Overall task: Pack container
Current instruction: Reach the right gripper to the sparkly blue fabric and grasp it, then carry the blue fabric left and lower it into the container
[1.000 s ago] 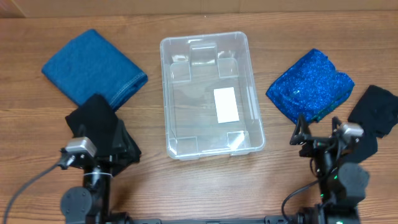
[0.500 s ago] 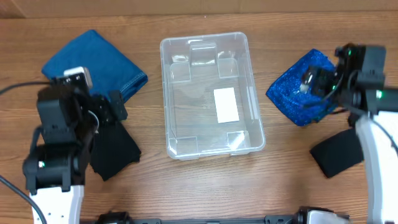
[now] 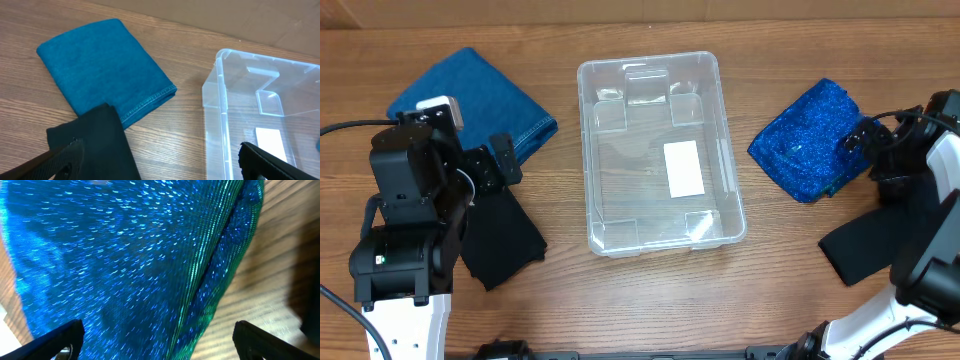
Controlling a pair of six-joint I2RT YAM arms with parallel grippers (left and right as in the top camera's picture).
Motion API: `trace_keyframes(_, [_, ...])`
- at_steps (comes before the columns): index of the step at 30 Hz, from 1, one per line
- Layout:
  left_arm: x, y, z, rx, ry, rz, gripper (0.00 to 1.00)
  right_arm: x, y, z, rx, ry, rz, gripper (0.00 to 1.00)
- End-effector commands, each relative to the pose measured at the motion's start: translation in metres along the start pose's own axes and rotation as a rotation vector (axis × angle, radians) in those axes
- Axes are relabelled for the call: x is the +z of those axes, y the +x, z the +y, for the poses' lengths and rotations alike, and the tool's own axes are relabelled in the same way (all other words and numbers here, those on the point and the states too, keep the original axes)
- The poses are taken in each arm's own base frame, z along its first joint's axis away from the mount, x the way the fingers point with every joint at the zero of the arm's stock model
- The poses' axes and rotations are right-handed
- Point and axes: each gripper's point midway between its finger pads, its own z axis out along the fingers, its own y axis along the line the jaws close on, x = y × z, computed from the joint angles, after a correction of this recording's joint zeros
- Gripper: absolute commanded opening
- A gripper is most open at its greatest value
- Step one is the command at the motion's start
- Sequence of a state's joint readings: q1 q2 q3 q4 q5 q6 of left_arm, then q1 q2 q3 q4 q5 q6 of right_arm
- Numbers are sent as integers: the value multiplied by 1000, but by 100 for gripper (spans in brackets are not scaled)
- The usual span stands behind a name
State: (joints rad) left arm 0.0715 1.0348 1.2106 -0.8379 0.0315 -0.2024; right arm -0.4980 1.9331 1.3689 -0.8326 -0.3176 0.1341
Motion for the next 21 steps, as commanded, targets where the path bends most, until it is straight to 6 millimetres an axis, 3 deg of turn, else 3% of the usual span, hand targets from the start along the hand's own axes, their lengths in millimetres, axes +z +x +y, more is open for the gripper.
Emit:
trace_keyframes(1, [-4, -8, -7, 28, 30, -18, 100, 14, -5, -2, 6, -24, 18, 100])
trace_keyframes(5, [-3, -7, -7, 28, 30, -16, 100, 41, 2, -6, 25, -60, 69, 100])
trace_keyframes(9, [-2, -7, -7, 28, 29, -11, 100, 55, 16, 15, 31, -214, 118, 100])
trace_keyframes(18, [-2, -8, -7, 28, 30, -15, 100, 55, 25, 27, 33, -249, 155, 27])
trace_keyframes(21, [-2, -8, -8, 28, 30, -15, 100, 49, 23, 41, 30, -333, 161, 15])
